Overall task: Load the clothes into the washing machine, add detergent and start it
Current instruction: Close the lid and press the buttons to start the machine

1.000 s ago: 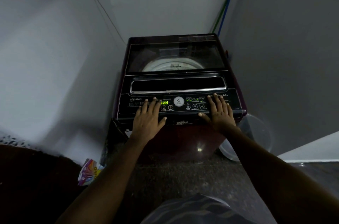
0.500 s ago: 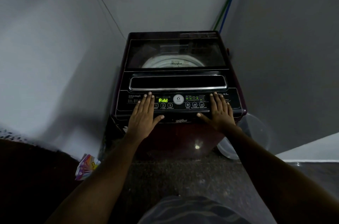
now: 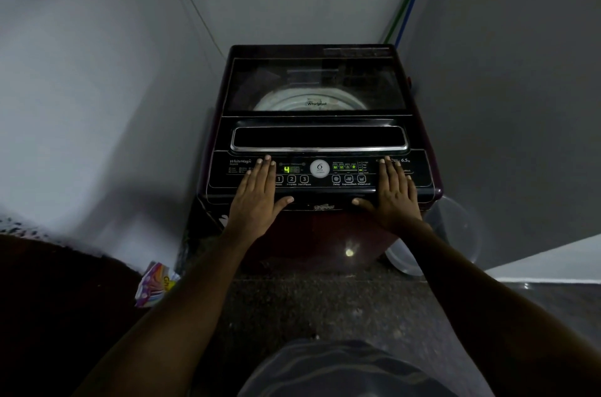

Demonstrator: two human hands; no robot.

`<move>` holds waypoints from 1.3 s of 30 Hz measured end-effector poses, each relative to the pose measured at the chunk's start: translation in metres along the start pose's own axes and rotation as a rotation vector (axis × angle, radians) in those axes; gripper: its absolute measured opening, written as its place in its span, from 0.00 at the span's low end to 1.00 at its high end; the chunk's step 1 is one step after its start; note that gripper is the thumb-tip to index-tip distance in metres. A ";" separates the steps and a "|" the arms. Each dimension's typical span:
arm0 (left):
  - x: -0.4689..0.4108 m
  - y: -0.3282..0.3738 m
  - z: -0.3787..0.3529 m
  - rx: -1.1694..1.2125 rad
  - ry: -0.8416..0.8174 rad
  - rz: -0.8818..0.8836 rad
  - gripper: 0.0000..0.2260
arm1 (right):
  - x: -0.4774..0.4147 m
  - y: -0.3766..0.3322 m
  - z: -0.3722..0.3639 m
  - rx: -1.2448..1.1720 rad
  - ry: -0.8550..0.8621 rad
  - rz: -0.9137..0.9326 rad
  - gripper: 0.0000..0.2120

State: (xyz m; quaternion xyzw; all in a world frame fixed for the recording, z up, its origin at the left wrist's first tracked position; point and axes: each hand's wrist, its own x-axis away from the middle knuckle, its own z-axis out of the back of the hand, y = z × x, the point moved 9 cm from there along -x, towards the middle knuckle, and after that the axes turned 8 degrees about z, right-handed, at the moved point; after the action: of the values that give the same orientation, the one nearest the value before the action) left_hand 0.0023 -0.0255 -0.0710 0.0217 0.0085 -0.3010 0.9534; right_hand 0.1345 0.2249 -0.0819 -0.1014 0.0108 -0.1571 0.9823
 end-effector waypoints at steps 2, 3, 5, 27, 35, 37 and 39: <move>0.000 0.000 0.000 0.009 -0.007 0.005 0.40 | 0.000 0.000 -0.001 0.002 -0.001 -0.001 0.53; 0.000 0.000 0.001 0.013 -0.008 0.006 0.40 | 0.000 0.000 -0.001 0.001 -0.002 -0.004 0.53; 0.000 0.001 0.001 0.014 -0.013 0.006 0.41 | 0.000 0.000 0.000 -0.004 -0.006 -0.007 0.53; -0.002 -0.001 -0.003 0.015 -0.062 -0.002 0.43 | 0.002 -0.006 0.004 0.011 -0.058 -0.041 0.52; -0.002 -0.001 -0.005 0.024 -0.076 0.017 0.44 | 0.002 -0.008 0.006 -0.009 -0.055 -0.039 0.52; -0.002 -0.001 -0.006 0.030 -0.081 0.016 0.44 | 0.002 -0.008 0.005 -0.001 -0.062 -0.039 0.52; -0.002 -0.001 -0.006 0.027 -0.079 0.014 0.44 | 0.002 -0.008 0.004 0.010 -0.064 -0.042 0.52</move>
State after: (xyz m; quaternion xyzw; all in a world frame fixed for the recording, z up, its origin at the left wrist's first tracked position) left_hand 0.0002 -0.0250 -0.0766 0.0226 -0.0336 -0.2950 0.9546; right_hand 0.1345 0.2180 -0.0764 -0.1018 -0.0236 -0.1744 0.9791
